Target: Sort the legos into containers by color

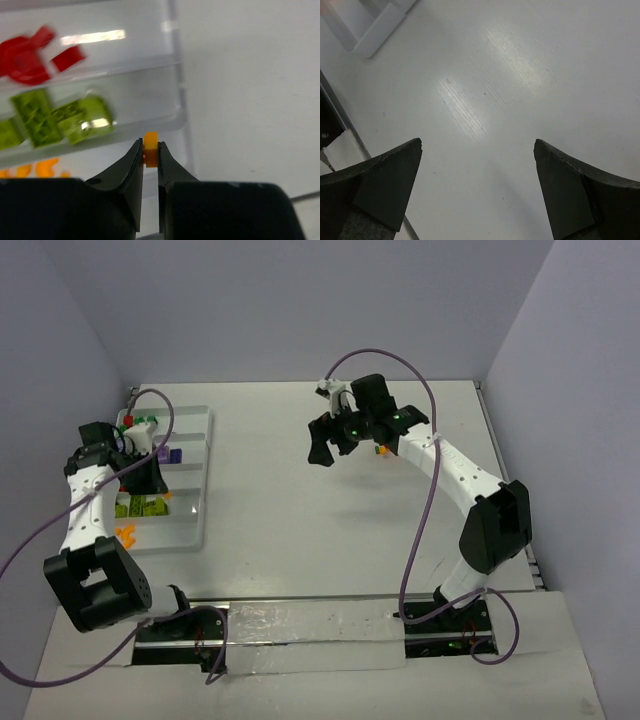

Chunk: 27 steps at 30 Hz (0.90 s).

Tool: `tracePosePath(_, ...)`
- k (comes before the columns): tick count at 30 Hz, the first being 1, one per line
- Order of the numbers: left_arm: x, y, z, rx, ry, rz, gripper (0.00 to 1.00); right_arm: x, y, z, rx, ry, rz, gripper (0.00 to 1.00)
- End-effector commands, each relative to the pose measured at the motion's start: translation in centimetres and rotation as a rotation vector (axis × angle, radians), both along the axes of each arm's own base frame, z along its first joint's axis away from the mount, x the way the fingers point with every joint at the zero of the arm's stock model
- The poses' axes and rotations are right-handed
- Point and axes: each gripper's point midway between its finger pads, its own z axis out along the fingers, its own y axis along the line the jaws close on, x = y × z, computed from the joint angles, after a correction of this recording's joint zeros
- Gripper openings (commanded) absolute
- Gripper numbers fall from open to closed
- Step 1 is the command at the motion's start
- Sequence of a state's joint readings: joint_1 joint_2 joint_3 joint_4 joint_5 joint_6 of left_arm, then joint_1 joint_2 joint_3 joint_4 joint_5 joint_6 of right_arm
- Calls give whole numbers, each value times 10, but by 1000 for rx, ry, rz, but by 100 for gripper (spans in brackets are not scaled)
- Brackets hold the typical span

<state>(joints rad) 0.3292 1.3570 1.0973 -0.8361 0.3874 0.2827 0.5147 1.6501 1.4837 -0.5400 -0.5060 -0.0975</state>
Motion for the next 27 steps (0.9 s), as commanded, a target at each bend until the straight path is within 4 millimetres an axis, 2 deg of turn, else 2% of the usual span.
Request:
tracePosePath(1,-34,66,-4,268,96,65,0,-10,-6,14,26,-4,15,100)
tracePosePath(10,-63,115,-17,380,223,153,0,-8,-9,2,-4,39,23,100)
tracePosePath(19,-63,118,-49,365,263,142,2,-4,-9,-3,-26,64,20,100)
tracePosePath(21,-63,119,-53,363,268,141,8,-4,-10,-5,-32,69,17,100)
tracePosePath(24,-60,120,-59,364,271,132,34,-4,-13,-9,-43,70,8,100)
tracePosePath(27,-57,122,-56,365,266,138,47,-3,-16,-11,-47,73,4,100)
